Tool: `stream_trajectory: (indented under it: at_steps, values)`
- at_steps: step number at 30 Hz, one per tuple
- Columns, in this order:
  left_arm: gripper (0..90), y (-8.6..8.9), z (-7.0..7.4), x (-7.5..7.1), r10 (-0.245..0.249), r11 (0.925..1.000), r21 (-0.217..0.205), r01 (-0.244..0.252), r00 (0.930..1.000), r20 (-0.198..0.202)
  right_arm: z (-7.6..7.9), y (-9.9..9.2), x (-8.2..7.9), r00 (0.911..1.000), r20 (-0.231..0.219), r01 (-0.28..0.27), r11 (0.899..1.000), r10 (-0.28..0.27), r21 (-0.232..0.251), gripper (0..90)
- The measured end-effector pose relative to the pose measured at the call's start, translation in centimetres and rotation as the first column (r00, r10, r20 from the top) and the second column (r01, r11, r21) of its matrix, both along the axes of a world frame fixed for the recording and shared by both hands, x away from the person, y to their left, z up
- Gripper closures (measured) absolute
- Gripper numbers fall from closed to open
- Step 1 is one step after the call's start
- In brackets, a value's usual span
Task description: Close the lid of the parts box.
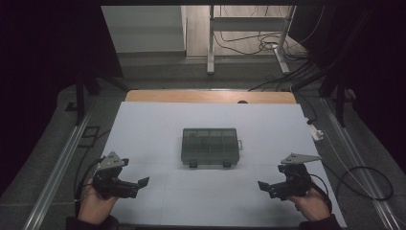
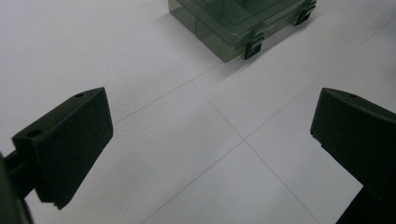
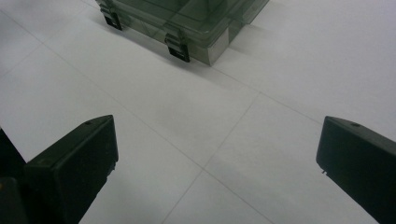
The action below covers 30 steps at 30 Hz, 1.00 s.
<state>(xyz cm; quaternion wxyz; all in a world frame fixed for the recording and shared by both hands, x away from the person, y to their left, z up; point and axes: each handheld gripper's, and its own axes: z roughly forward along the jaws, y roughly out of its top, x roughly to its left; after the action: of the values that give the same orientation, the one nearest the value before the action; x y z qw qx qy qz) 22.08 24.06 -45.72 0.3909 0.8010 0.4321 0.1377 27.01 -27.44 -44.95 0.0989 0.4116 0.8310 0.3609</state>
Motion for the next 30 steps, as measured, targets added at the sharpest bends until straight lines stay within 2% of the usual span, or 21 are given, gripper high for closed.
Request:
stream_trajectory:
  at_steps: [12, 30]
  values:
    - [0.0, 0.7, 0.0, -1.2, 0.023, 0.9996, 0.019, -0.023, 0.9996, 0.017, -0.1, -0.9, -1.1, 0.9998, -0.008, 0.020, 1.000, -0.020, -0.015, 0.0]
    - [0.0, 1.4, 0.1, -2.1, 0.049, 0.9980, 0.040, -0.049, 0.9988, 0.007, 0.2, -2.0, -2.2, 0.9987, -0.005, 0.052, 0.998, -0.052, -0.020, 0.0]
